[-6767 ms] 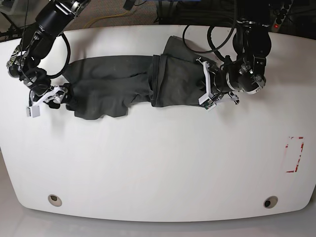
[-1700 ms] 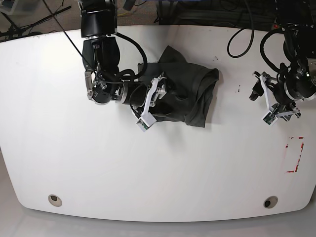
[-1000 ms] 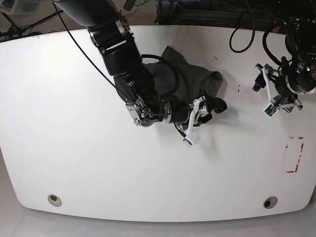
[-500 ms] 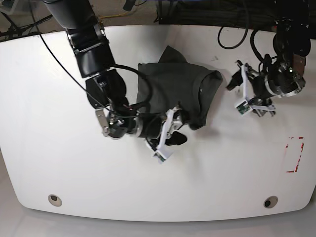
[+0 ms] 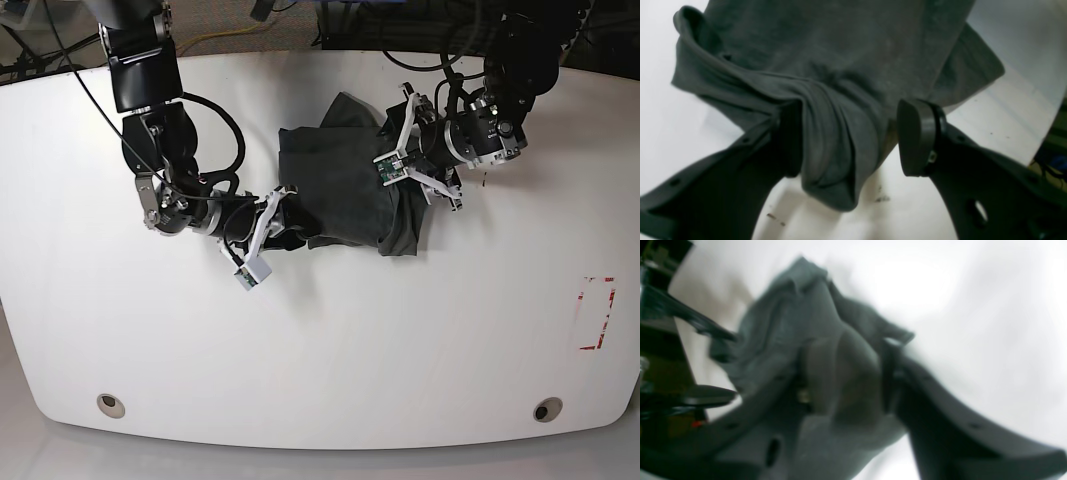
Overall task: Fold the T-shirt properly
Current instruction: 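Grasp the bundle's edges with both grippers and lift them, then fold the lifted edges inward and flatten the shirt into a square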
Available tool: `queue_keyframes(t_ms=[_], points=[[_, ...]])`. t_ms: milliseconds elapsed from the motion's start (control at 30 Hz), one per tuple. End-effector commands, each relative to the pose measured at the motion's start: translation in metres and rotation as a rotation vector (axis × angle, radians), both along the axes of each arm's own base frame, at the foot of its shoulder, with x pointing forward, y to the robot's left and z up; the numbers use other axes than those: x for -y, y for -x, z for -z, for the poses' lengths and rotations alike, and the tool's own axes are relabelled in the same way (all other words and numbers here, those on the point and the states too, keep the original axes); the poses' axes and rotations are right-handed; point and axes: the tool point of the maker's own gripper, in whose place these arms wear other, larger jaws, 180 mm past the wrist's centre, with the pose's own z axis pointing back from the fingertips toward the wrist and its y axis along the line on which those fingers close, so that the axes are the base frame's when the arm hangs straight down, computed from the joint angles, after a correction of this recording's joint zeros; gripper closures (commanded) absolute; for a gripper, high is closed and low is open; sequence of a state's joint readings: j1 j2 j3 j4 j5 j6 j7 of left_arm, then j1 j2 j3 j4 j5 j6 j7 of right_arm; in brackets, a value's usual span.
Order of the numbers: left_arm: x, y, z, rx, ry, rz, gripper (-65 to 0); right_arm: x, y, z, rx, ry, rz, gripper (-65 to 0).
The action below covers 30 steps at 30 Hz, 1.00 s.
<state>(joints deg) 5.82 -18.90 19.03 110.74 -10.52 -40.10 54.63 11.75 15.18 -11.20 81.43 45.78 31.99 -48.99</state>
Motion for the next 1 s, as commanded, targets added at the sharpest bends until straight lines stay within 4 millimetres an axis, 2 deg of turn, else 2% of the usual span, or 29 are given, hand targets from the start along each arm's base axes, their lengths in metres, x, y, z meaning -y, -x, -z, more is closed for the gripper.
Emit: queue_keyframes(t_ms=[0,100,200,333,433,533,600,667,767,867,933,967], points=[[0.0,0.002,-0.002,0.006,0.009,0.0,-39.0,0.002,-0.011,0.002,0.037,0.038,0.009,-19.5],[-0.001,0.003,-0.002,0.004,0.008,-0.003,-39.0,0.002,-0.016,0.018,0.054,0.104,0.025,-20.8],[-0.007,-0.001,-0.002,0.011,-0.004,-0.013,-39.0,0.013,-0.016,0.04,0.044,0.182,0.04,-20.5],[-0.037,-0.012,0.006,-0.004,-0.042,-0.087,-39.0,0.024,-0.016,0.052,0.038,0.187,0.063,-20.5],[-0.056,-0.039,0.014,-0.007,-0.036,-0.15,-39.0,0.031,-0.013,0.054,0.043,0.197,0.045,-20.3],[-0.078,-0.059,0.023,-0.018,-0.042,-0.191,-39.0,0.032,-0.007,0.051,0.04,0.174,0.044,-20.3],[-0.085,-0.072,0.017,0.003,-0.045,-0.203,-39.0,0.034,-0.004,0.045,0.053,0.161,0.042,-20.3],[-0.091,-0.086,0.006,0.038,-0.049,-0.212,-39.0,0.03,-0.002,0.035,0.071,0.142,0.035,-20.3],[-0.109,-0.103,-0.014,0.097,-0.051,-0.262,-39.0,0.02,0.006,0.018,0.098,0.126,-0.001,-20.3],[-0.123,-0.109,-0.036,0.152,-0.074,-0.306,-39.0,0.012,0.012,-0.002,0.142,0.113,-0.028,-20.3],[-0.125,-0.109,-0.052,0.189,-0.097,-0.312,-39.0,0.018,0.015,-0.01,0.165,0.13,-0.018,-20.3],[-0.123,-0.103,-0.052,0.185,-0.113,-0.308,-39.0,0.023,0.015,-0.012,0.17,0.142,-0.008,-20.3]])
